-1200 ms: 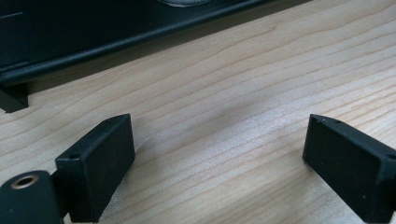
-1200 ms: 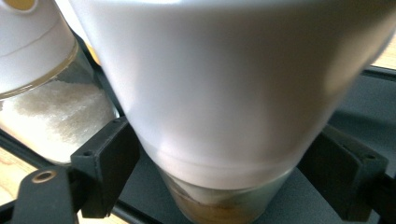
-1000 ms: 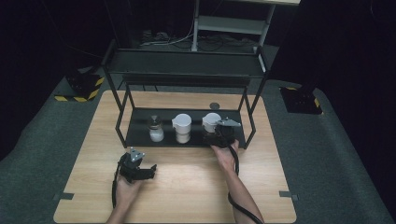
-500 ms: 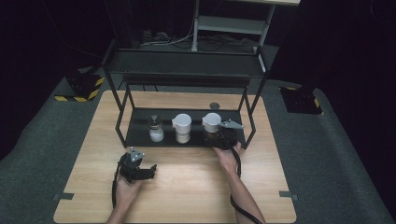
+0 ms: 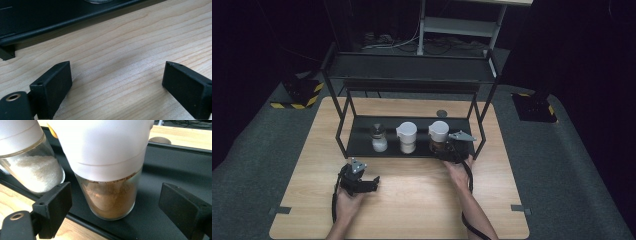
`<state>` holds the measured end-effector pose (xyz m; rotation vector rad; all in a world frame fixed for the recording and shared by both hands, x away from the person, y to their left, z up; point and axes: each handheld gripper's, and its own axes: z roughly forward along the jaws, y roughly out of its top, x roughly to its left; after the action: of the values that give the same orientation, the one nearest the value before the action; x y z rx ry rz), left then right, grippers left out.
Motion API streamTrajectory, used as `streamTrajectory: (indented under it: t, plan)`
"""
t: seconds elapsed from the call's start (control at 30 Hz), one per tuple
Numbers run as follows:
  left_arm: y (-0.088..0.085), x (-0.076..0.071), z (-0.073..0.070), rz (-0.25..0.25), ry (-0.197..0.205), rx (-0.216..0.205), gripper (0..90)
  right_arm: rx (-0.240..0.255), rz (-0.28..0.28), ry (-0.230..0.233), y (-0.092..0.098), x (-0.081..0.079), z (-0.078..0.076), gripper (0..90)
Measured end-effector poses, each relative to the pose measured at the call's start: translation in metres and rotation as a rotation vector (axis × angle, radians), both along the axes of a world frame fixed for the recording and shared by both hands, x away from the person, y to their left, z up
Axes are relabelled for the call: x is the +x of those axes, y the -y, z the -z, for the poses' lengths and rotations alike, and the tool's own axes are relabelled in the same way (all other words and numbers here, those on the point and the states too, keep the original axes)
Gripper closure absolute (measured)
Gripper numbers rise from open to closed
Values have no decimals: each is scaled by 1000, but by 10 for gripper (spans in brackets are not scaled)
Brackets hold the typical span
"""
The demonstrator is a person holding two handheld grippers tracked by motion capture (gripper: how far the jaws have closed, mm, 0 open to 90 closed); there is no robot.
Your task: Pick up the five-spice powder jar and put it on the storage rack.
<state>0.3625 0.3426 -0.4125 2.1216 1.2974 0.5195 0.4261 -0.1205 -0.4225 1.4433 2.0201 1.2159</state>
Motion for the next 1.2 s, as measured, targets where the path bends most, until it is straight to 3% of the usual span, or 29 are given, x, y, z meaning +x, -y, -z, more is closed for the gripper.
streamTrajectory:
  t: [1.2]
  plan:
    - [0,0,0,0,0,-1,90,-11,-19,-10,16,-28,6,108]
